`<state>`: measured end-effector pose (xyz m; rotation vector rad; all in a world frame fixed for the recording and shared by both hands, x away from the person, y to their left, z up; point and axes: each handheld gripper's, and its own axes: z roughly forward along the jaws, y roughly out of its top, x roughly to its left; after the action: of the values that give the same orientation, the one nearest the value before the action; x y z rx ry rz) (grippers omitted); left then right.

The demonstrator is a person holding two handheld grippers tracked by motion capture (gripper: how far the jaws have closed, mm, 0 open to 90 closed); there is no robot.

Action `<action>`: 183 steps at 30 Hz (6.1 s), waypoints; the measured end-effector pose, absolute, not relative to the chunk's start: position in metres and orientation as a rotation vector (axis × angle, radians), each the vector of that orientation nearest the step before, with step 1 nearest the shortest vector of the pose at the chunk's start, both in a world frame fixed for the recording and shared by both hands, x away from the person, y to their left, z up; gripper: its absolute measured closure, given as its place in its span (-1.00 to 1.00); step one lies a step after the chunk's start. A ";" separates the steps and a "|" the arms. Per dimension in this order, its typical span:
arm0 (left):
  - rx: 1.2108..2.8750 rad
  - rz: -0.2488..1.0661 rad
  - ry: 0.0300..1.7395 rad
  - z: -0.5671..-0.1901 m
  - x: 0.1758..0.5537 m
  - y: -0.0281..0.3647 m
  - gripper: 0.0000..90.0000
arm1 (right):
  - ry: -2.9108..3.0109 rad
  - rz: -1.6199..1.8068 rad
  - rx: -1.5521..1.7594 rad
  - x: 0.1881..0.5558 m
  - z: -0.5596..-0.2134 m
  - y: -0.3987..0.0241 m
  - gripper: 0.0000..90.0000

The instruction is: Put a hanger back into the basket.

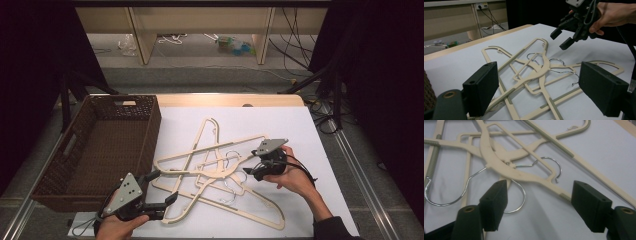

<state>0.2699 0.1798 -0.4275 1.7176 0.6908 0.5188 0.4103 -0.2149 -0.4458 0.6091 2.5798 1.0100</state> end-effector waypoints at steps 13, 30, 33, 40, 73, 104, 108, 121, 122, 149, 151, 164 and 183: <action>1.728 0.525 0.687 -0.428 0.272 0.180 -0.63 | 2.695 0.890 0.586 0.448 -0.455 -0.202 -0.18; 1.730 0.516 0.694 -0.429 0.270 0.179 -0.61 | 2.796 0.782 0.547 0.464 -0.473 -0.195 -0.01; 1.732 0.515 0.692 -0.428 0.270 0.179 -0.61 | 2.836 0.777 0.528 0.462 -0.472 -0.198 0.12; 1.731 0.526 0.679 -0.427 0.271 0.182 -0.61 | 2.923 0.715 0.446 0.455 -0.467 -0.206 0.33; 1.724 0.510 0.698 -0.427 0.269 0.180 -0.60 | 3.011 0.487 -0.014 0.432 -0.459 -0.201 0.77; 2.185 0.607 0.405 -0.475 0.318 0.098 -0.38 | 3.060 0.561 -0.016 0.398 -0.412 -0.218 0.78; 2.185 0.615 0.402 -0.483 0.325 0.089 -0.35 | 3.069 0.559 -0.011 0.396 -0.412 -0.218 0.78; 2.251 0.646 0.319 -0.490 0.336 0.070 -0.17 | 3.079 0.566 -0.018 0.396 -0.413 -0.218 0.78; 2.237 0.652 0.316 -0.491 0.336 0.068 -0.13 | 3.077 0.566 -0.019 0.396 -0.413 -0.218 0.78; 2.246 0.670 -0.135 -0.460 0.333 0.050 0.63 | 3.082 0.648 -0.012 0.396 -0.410 -0.227 0.79; 2.236 0.675 -0.163 -0.451 0.334 0.051 0.69 | 3.081 0.649 -0.005 0.397 -0.410 -0.228 0.78; 2.191 0.612 -0.059 -0.416 0.349 0.054 0.90 | 2.804 0.864 0.340 0.389 -0.366 -0.237 -0.01; 2.074 0.380 0.381 -0.374 0.381 0.088 0.90 | 2.555 1.062 0.538 0.360 -0.341 -0.228 -0.23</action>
<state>0.3809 0.0878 -0.3740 2.0735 0.3806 0.3796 0.3604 -0.2278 -0.3412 0.5382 2.5552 1.0621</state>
